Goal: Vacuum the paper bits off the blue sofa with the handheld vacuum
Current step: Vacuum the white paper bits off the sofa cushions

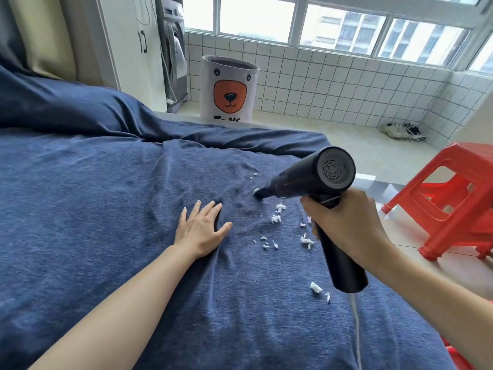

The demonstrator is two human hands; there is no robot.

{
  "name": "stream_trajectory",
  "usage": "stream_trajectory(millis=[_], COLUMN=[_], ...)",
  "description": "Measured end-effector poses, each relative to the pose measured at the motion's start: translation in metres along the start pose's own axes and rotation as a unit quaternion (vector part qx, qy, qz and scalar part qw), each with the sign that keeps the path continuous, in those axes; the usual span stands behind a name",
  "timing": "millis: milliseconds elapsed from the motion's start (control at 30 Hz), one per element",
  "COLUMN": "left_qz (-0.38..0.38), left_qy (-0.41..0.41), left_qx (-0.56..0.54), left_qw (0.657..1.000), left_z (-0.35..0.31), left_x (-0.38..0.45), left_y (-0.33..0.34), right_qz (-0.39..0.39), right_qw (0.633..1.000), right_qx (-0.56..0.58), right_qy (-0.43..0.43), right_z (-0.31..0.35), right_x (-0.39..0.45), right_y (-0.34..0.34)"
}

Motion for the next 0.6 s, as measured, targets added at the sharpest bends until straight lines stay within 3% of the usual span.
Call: stream_trajectory(millis=[600], left_qz=[-0.027], left_qy=[0.016], left_qx=[0.031], left_qw=[0.999], left_z=[0.001], left_x=[0.021], left_y=[0.006], right_qz=[-0.005], right_qw=[0.999], right_qx=[0.050], right_qy=[0.010], right_z=[-0.012], right_x=[0.054], right_y=[0.041])
Point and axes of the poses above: each hand's wrist, its own x-axis towards the middle knuckle, its own y-axis out of the palm, z = x × y, the point moved 8 cm from there along x, towards the middle knuckle, and after that the axes turned 6 degrees about -z, right-handed, at the moved point
